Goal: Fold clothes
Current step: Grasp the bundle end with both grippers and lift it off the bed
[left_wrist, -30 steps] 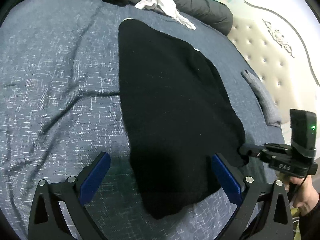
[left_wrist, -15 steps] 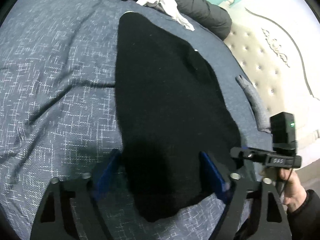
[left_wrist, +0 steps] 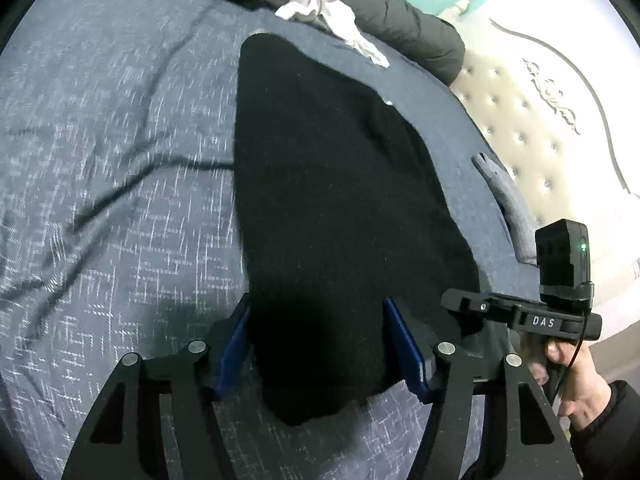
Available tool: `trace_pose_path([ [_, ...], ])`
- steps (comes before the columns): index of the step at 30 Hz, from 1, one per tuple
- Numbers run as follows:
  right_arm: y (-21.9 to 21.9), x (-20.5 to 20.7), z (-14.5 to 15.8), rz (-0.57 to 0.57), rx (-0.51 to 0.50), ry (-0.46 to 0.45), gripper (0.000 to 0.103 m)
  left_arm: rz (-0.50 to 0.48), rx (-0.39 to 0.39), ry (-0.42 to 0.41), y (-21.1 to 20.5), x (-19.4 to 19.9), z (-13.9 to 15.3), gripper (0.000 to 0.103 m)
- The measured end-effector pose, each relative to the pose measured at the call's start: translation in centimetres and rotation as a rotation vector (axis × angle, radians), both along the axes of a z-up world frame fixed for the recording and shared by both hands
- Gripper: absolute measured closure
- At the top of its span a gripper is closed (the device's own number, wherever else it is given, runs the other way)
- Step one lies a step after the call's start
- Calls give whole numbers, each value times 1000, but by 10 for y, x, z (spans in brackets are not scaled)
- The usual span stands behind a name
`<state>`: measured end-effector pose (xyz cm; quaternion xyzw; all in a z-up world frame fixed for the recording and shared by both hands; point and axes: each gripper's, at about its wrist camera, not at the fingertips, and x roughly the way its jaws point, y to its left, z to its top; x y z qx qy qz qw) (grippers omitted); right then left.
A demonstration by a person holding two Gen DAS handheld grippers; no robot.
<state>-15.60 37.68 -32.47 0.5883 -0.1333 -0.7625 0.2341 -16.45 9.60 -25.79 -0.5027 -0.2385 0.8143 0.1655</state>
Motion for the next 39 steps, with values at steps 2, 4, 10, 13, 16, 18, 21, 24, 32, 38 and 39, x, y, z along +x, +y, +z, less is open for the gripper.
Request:
trace_pose_path([
  [2, 3, -3, -5, -7, -16, -17, 61, -4, 27, -17, -2, -3, -3, 35],
  [4, 7, -6, -10, -24, -36, -32, 58, -6, 38, -27, -2, -5, -6, 34],
  [10, -6, -12, -6, -18, -26, -1, 60, -15, 63, -49, 1, -14, -15, 32],
  [13, -9, -9, -1, 10, -16, 29, 76, -28, 50, -42, 0, -11, -14, 36],
  [16, -11, -10, 0, 39, 4, 39, 76, -36, 41, -32, 0, -8, -10, 38],
  [18, -11, -13, -4, 36, 0, 26, 70, -35, 43, -42, 0, -10, -14, 36],
  [21, -10, -17, -12, 15, -24, 3, 66, -36, 62, -55, 1, -15, -19, 34],
  [24, -10, -17, -11, 10, -35, 15, 67, -45, 53, -49, -2, -15, -19, 34],
  [32, -11, -10, 20, 39, -16, 115, 83, -49, 8, -6, 3, -13, 2, 45],
  [38, 0, -12, 64, 65, -41, 199, 84, -62, -15, 74, 11, -11, 46, 48],
  [39, 1, -13, 71, 67, -44, 211, 84, -66, -20, 88, 13, -11, 55, 48],
])
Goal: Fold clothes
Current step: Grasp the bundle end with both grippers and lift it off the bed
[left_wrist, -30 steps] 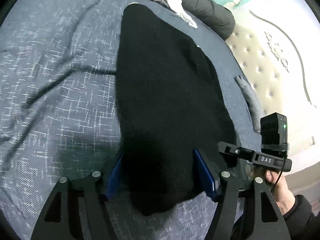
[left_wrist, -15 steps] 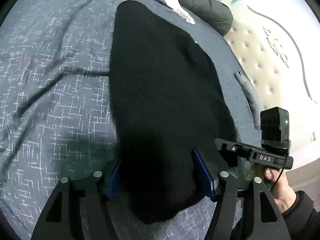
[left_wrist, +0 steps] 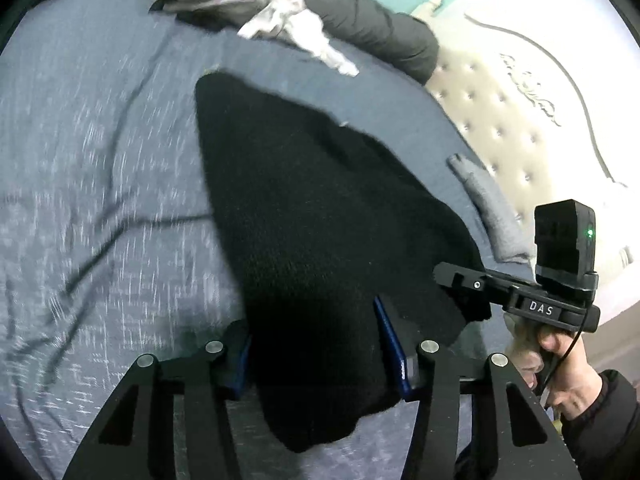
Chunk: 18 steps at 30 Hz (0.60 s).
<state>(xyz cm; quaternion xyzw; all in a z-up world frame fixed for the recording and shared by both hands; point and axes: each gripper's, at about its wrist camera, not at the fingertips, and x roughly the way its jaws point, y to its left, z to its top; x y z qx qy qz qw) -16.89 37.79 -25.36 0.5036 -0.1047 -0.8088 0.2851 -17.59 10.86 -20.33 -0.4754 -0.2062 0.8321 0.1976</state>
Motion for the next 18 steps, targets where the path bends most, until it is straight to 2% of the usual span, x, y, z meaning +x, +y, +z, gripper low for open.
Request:
trace_pose_path([
  [9, 28, -8, 63, -13, -20, 101, 84, -49, -36, 101, 29, -10, 74, 48],
  [18, 89, -13, 121, -59, -12, 180, 84, -106, -61, 180, 96, -28, 135, 48],
])
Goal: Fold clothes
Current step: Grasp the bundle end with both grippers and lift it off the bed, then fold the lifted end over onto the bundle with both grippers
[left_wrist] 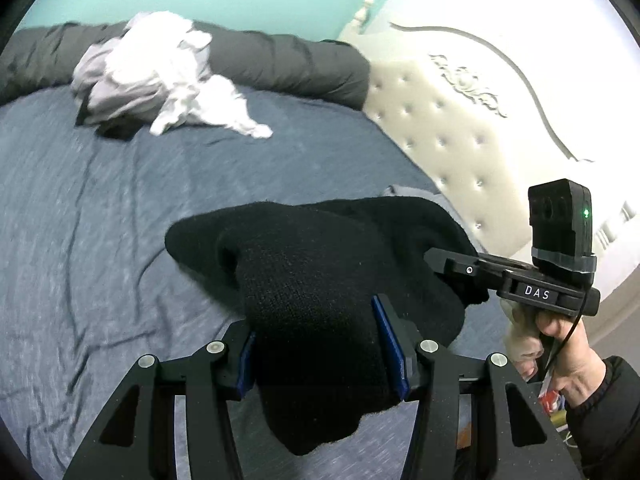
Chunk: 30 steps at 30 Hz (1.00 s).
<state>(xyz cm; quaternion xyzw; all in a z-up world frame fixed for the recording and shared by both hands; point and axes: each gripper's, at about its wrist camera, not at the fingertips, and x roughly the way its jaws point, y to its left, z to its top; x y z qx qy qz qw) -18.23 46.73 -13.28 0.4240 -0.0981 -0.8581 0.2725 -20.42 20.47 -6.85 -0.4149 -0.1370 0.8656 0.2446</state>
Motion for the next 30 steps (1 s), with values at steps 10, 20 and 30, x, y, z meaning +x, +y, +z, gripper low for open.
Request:
trace_pose_path([
  [10, 94, -26, 50, -78, 45, 76, 84, -78, 1, 80, 103, -52, 50, 48],
  [20, 199, -67, 75, -174, 92, 147, 84, -151, 11, 132, 214, -118, 71, 48],
  [30, 290, -99, 94, -255, 177, 260, 84, -171, 48, 220, 325, -175, 82, 48],
])
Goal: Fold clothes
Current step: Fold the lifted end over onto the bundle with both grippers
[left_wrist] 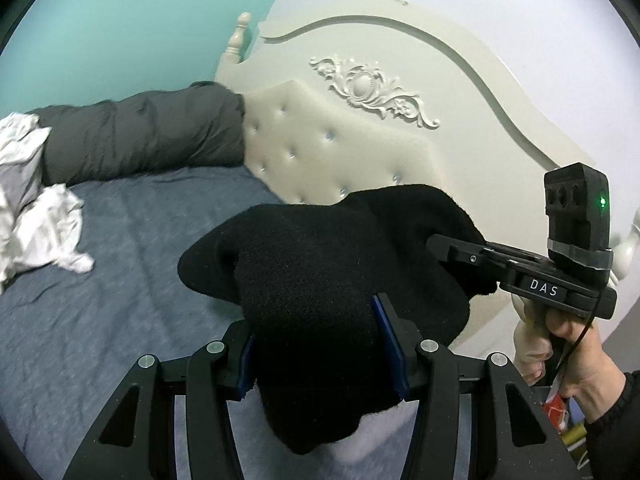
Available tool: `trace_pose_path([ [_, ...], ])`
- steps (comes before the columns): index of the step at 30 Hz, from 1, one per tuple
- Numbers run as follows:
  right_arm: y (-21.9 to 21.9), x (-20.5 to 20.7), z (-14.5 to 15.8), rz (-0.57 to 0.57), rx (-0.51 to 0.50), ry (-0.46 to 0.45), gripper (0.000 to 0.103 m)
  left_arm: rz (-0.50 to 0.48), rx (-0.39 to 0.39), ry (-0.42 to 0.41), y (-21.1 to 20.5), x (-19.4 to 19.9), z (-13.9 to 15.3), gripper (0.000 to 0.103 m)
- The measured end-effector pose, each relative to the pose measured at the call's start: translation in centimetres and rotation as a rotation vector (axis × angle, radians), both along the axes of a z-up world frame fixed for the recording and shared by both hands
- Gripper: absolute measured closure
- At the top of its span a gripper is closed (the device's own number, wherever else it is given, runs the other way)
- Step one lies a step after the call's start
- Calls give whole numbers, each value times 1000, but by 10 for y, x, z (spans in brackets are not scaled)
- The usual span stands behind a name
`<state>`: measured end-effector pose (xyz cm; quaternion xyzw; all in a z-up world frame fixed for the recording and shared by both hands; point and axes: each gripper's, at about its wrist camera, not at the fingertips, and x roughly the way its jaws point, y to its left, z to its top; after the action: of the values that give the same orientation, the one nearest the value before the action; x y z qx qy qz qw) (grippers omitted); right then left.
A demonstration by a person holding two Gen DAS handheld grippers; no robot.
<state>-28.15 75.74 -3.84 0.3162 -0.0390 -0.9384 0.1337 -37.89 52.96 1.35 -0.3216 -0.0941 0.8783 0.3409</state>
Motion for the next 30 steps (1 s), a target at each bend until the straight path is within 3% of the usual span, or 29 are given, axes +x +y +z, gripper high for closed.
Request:
trace_pose_path([
  [6, 47, -8, -41, -75, 16, -4, 84, 2, 11, -6, 54, -20, -38, 48],
  [11, 76, 0, -119, -128, 2, -170, 84, -28, -19, -142, 90, -17, -114, 48],
  [14, 89, 15, -148, -130, -20, -234, 84, -58, -42, -200, 104, -4, -142, 48],
  [30, 112, 43, -160, -116, -146, -411, 84, -71, 33, -409, 93, 18, -157, 48],
])
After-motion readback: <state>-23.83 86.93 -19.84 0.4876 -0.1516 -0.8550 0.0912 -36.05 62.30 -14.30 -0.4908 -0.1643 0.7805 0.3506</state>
